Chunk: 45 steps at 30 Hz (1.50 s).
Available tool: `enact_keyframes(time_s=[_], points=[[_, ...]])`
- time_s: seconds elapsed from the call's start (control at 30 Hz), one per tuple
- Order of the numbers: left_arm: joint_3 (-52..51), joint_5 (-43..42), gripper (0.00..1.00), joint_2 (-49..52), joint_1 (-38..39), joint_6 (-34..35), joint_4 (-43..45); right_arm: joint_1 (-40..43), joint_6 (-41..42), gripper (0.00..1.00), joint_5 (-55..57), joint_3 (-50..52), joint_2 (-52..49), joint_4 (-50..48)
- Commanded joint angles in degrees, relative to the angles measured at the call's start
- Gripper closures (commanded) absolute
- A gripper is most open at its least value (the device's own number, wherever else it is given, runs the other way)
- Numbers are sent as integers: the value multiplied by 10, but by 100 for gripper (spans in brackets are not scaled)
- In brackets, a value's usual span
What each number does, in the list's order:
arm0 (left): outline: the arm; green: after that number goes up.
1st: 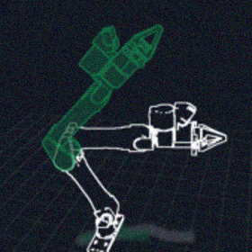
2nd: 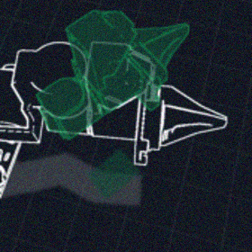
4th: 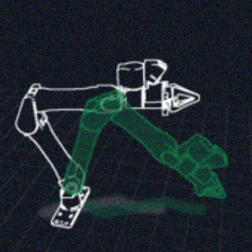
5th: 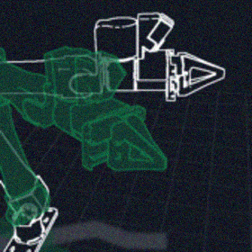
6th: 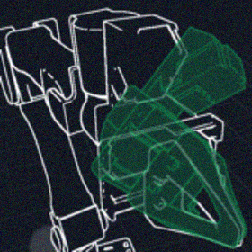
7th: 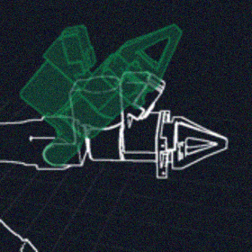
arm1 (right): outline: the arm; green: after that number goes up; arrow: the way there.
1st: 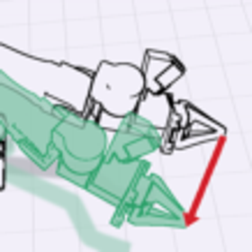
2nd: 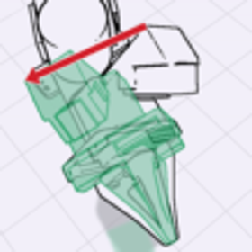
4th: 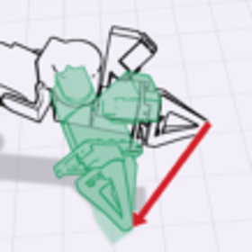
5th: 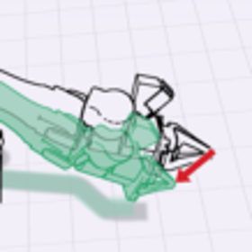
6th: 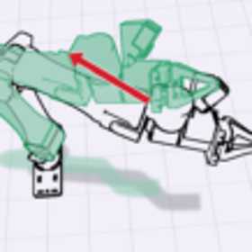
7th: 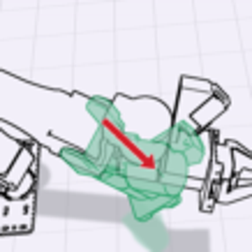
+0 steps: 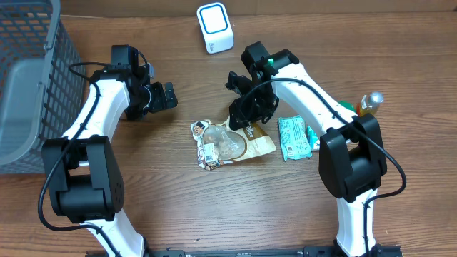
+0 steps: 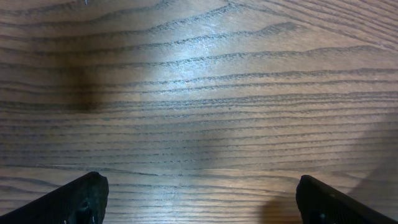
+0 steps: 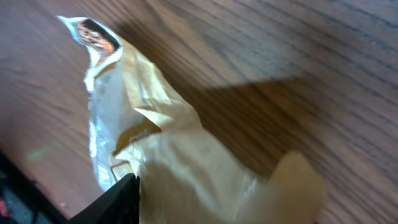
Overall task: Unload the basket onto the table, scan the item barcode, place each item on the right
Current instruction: 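Lower the clear bag back onto the table center with the right gripper, then open the right gripper and release the bag on the table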
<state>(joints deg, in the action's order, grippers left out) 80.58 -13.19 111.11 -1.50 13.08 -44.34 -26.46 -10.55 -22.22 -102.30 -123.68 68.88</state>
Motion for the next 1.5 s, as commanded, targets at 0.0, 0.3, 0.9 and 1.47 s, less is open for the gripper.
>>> enact_keyframes(time_s=[0.0, 0.3, 0.9, 1.47], points=[[6, 3, 0, 4, 0, -11, 0, -2, 1, 41, 26, 15, -1, -20], [6, 3, 0, 4, 0, -11, 0, -2, 71, 20, 96, 56, -1, -94], [6, 3, 1, 4, 0, -11, 0, 0, 258, 0, 277, 129, -1, -265], [6, 3, 0, 4, 0, -11, 0, 0, 258, 0, 221, 130, -1, -249]])
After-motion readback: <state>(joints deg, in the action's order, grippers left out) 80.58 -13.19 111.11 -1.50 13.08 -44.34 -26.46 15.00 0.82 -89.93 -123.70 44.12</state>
